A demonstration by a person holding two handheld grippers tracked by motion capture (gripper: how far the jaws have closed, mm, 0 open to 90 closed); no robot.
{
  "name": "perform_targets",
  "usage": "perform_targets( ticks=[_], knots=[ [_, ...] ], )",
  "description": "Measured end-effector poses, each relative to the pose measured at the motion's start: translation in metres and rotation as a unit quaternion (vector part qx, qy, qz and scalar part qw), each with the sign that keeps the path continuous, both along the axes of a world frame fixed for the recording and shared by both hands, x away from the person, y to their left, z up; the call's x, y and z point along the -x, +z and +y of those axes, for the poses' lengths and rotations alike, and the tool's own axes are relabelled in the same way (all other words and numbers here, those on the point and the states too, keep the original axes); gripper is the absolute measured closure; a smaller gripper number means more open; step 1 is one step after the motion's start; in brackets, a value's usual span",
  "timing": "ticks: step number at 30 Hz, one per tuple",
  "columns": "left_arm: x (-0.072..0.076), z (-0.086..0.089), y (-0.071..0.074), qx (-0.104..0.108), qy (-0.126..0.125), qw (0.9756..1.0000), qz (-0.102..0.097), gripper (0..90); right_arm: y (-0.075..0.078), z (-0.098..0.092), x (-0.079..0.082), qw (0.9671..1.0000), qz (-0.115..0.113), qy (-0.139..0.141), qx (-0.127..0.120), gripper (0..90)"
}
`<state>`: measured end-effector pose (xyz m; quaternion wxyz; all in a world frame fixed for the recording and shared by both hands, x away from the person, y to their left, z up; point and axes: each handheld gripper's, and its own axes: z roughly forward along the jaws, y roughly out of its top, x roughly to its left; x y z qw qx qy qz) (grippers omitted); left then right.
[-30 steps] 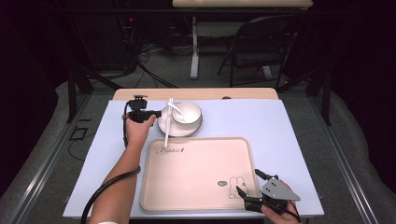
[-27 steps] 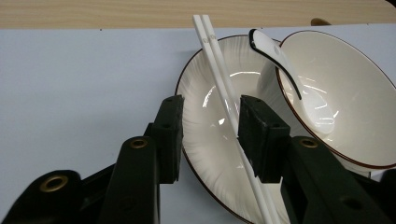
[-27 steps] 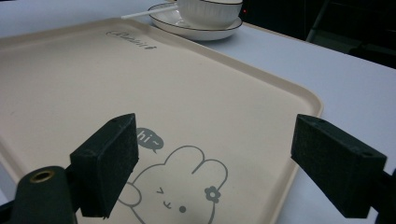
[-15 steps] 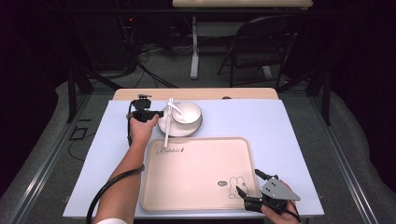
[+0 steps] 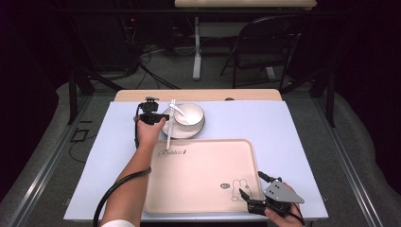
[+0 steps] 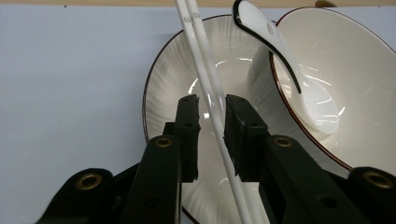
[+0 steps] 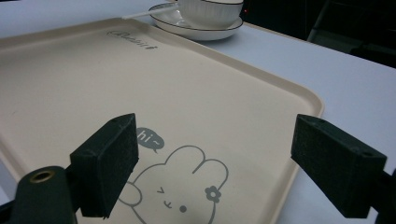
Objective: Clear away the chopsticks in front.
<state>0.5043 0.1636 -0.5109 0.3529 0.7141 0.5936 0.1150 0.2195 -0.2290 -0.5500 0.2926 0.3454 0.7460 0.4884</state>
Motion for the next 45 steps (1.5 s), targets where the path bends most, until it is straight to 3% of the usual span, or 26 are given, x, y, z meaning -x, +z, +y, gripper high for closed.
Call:
perform_targets(
  ticks=[15, 20, 26, 31, 45],
  knots=[
    [-0.004, -0.008, -0.003, -0.012, -0.007, 0.9998, 0.011, 77.9, 0.001, 0.0, 0.0, 1.0, -0.001, 0.003, 0.001, 14.3],
    [-0.005, -0.01, -0.003, -0.023, -0.002, 0.9996, 0.014, 78.1, 0.001, 0.0, 0.001, 1.0, -0.001, 0.003, 0.001, 14.4],
    [-0.007, -0.011, -0.004, -0.022, 0.001, 0.9996, 0.02, 79.8, 0.001, 0.0, 0.001, 1.0, -0.001, 0.003, 0.001, 14.4],
    [-0.009, -0.015, -0.003, -0.036, 0.0, 0.999, 0.025, 81.3, 0.001, 0.0, 0.001, 1.0, -0.001, 0.004, 0.001, 14.3],
    [-0.016, -0.011, -0.009, -0.042, 0.012, 0.997, 0.065, 81.4, 0.001, 0.0, 0.001, 1.0, -0.002, 0.005, 0.0, 14.4]
  ],
)
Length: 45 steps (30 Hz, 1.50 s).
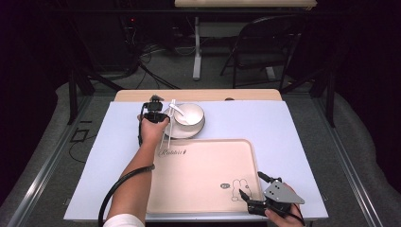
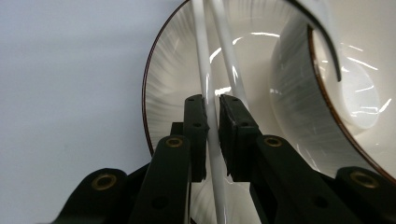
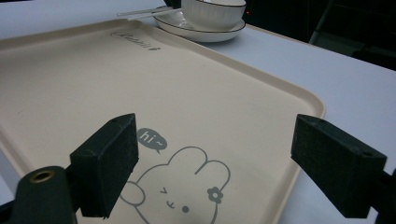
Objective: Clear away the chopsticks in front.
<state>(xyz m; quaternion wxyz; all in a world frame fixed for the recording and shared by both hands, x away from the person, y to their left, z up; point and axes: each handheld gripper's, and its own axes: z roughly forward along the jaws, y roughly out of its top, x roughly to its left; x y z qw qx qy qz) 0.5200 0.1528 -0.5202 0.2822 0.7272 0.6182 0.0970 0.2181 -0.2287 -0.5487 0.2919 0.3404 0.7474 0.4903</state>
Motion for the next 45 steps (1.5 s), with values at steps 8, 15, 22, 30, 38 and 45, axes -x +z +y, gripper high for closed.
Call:
perform_targets(
  ticks=[8, 15, 22, 30, 38, 45],
  knots=[
    [-0.003, -0.001, -0.006, 0.012, 0.007, 0.9998, 0.017, 82.6, 0.0, 0.0, 0.0, 1.0, 0.0, 0.002, 0.002, 14.4],
    [-0.004, 0.004, -0.007, 0.034, 0.023, 0.9989, 0.024, 84.4, 0.0, 0.0, 0.001, 1.0, -0.001, 0.002, 0.002, 14.3],
    [-0.004, 0.005, -0.007, 0.037, 0.027, 0.9987, 0.023, 84.6, 0.0, 0.0, 0.001, 1.0, -0.001, 0.001, 0.001, 14.3],
    [0.004, 0.019, 0.001, 0.058, 0.056, 0.9967, 0.002, 84.7, 0.0, -0.001, 0.0, 1.0, 0.0, 0.001, -0.001, 14.4],
    [0.017, 0.03, 0.009, 0.06, 0.065, 0.996, -0.015, 84.7, 0.001, 0.0, 0.001, 1.0, 0.0, 0.006, -0.004, 14.3],
    [0.032, 0.037, 0.019, 0.068, 0.057, 0.9954, -0.037, 84.7, 0.001, 0.002, 0.003, 0.9999, -0.001, 0.016, -0.002, 14.3]
  ],
)
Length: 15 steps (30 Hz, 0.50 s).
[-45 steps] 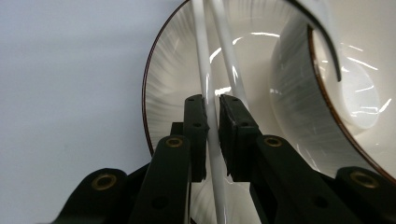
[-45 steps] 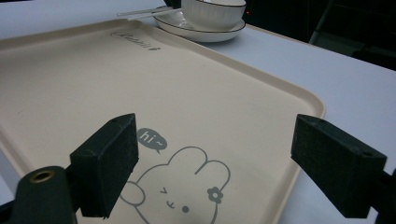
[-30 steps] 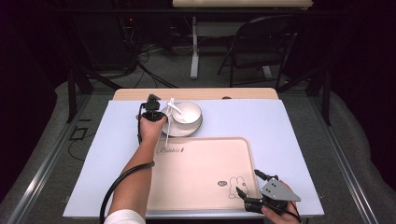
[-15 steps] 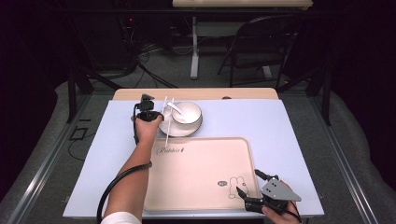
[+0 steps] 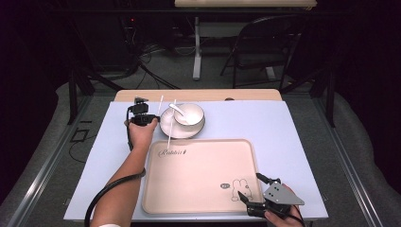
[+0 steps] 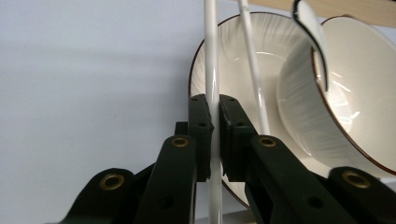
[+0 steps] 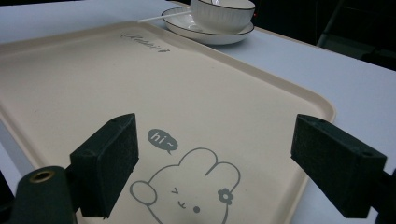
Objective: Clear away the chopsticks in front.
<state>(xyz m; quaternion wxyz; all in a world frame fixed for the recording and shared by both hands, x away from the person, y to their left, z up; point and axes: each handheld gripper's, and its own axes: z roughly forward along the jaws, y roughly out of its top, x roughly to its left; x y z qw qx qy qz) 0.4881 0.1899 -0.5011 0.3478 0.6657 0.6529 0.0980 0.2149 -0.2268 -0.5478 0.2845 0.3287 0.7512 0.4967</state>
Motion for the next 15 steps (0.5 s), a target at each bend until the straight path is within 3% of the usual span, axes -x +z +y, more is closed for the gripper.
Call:
perform_targets(
  ticks=[5, 11, 15],
  knots=[
    [0.01, 0.004, 0.008, 0.013, -0.003, 0.9998, -0.012, 84.8, 0.001, -0.001, 0.0, 1.0, -0.001, -0.002, -0.004, 14.3],
    [0.027, 0.004, 0.017, -0.003, -0.014, 0.9994, -0.03, 84.7, 0.001, 0.0, 0.001, 1.0, -0.002, -0.002, -0.003, 14.3],
    [0.044, 0.005, 0.02, -0.002, -0.03, 0.9985, -0.045, 84.7, 0.001, 0.0, 0.001, 1.0, -0.002, -0.003, -0.001, 14.4]
  ],
)
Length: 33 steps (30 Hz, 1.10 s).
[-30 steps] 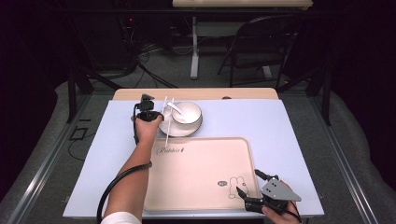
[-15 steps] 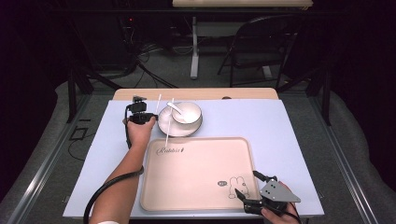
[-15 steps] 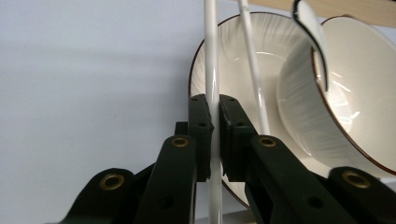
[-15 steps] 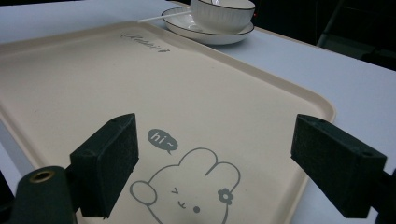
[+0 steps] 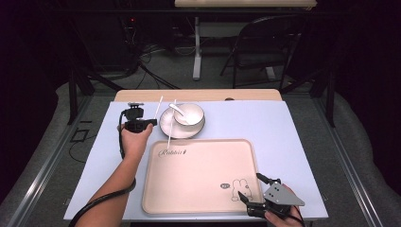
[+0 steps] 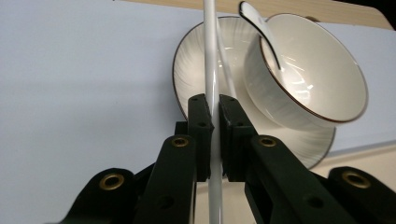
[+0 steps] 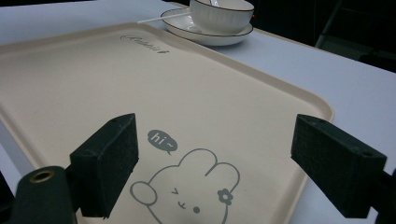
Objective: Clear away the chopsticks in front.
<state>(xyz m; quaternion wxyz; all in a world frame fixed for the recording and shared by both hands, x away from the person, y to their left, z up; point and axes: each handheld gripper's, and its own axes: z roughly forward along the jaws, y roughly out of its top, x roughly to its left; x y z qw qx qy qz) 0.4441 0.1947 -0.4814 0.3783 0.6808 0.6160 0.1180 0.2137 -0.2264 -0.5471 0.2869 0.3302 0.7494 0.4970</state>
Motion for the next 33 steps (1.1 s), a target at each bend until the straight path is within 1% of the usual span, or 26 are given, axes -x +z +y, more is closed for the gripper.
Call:
perform_targets(
  ticks=[1, 3, 4, 5, 13, 14, 16, 17, 22, 24, 26, 27, 32, 33],
  knots=[
    [0.0, 0.0, 0.0, 0.0, 0.0, 1.0, 0.0, 84.7, 0.0, 0.0, 0.0, 1.0, 0.0, 0.0, 0.0, 14.4],
    [0.008, 0.0, -0.001, 0.005, -0.006, 1.0, 0.0, 84.8, 0.0, 0.0, 0.0, 1.0, 0.0, 0.0, 0.0, 14.4],
    [0.013, 0.0, -0.002, 0.01, -0.006, 0.9999, -0.004, 84.8, 0.0, 0.0, 0.0, 1.0, 0.0, 0.0, 0.0, 14.3],
    [0.035, 0.005, -0.008, 0.038, -0.002, 0.9992, -0.01, 84.8, 0.0, 0.0, 0.0, 1.0, 0.0, 0.0, 0.0, 14.3],
    [0.035, 0.005, -0.008, 0.038, -0.002, 0.9992, -0.01, 84.9, 0.0, 0.001, 0.0, 1.0, -0.001, 0.0, 0.003, 14.3],
    [0.048, 0.01, -0.015, 0.054, 0.006, 0.9985, -0.009, 84.9, 0.0, 0.001, 0.0, 1.0, -0.001, 0.0, 0.003, 14.3],
    [0.057, 0.013, -0.02, 0.057, 0.013, 0.9983, -0.008, 84.9, 0.0, 0.0, 0.0, 1.0, 0.0, 0.0, 0.003, 14.4],
    [0.061, 0.014, -0.022, 0.054, 0.015, 0.9984, -0.008, 84.9, 0.0, 0.001, 0.0, 1.0, 0.0, 0.0, 0.003, 14.4],
    [0.082, 0.018, -0.03, 0.055, 0.026, 0.9981, -0.011, 84.9, 0.0, 0.001, 0.001, 1.0, 0.0, 0.001, 0.005, 14.3],
    [0.092, 0.018, -0.034, 0.043, 0.028, 0.9986, -0.01, 84.9, 0.0, 0.001, 0.001, 1.0, 0.0, 0.001, 0.005, 14.4],
    [0.099, 0.018, -0.038, 0.043, 0.03, 0.9986, -0.008, 84.9, 0.0, 0.001, 0.001, 1.0, 0.0, 0.0, 0.005, 14.4],
    [0.103, 0.017, -0.04, 0.046, 0.032, 0.9984, -0.007, 84.9, 0.0, 0.001, 0.001, 1.0, 0.0, 0.0, 0.005, 14.4],
    [0.118, 0.012, -0.049, 0.042, 0.037, 0.9984, -0.004, 84.9, 0.0, 0.001, 0.001, 1.0, -0.001, 0.0, 0.005, 14.3],
    [0.121, 0.01, -0.049, 0.038, 0.036, 0.9986, -0.003, 84.9, 0.0, 0.002, 0.001, 1.0, 0.0, 0.0, 0.005, 14.3]
  ],
)
